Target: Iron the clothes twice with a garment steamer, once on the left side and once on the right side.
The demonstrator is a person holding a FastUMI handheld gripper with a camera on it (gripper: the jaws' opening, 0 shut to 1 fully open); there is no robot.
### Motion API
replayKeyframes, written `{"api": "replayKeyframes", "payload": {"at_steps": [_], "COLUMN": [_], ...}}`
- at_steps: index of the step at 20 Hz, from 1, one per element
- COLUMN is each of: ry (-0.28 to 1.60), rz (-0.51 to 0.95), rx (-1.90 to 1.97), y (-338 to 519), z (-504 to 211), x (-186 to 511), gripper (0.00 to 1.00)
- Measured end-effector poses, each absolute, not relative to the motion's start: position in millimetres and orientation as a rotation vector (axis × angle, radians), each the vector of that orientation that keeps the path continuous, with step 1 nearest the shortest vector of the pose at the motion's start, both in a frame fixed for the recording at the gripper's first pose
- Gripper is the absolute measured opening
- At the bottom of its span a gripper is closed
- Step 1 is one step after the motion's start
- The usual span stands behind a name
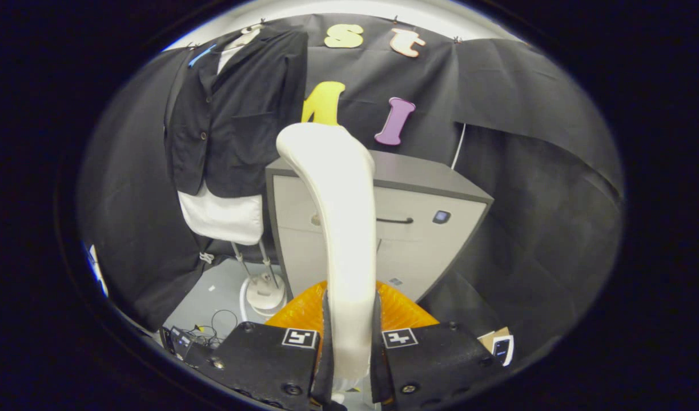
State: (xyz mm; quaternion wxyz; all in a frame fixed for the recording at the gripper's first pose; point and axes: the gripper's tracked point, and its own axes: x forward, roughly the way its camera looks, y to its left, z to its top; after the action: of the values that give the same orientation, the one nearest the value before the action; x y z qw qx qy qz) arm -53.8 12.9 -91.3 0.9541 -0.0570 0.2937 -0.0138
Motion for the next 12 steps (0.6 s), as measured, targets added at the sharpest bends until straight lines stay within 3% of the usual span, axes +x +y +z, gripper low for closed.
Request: {"api": "replayKeyframes", "payload": {"at_steps": [12], "ry": [0.630], "rz": [-0.004], "rx": [-0.072], "y": [-26], "z": [-98], "x": [-85], "gripper": [0.28]}}
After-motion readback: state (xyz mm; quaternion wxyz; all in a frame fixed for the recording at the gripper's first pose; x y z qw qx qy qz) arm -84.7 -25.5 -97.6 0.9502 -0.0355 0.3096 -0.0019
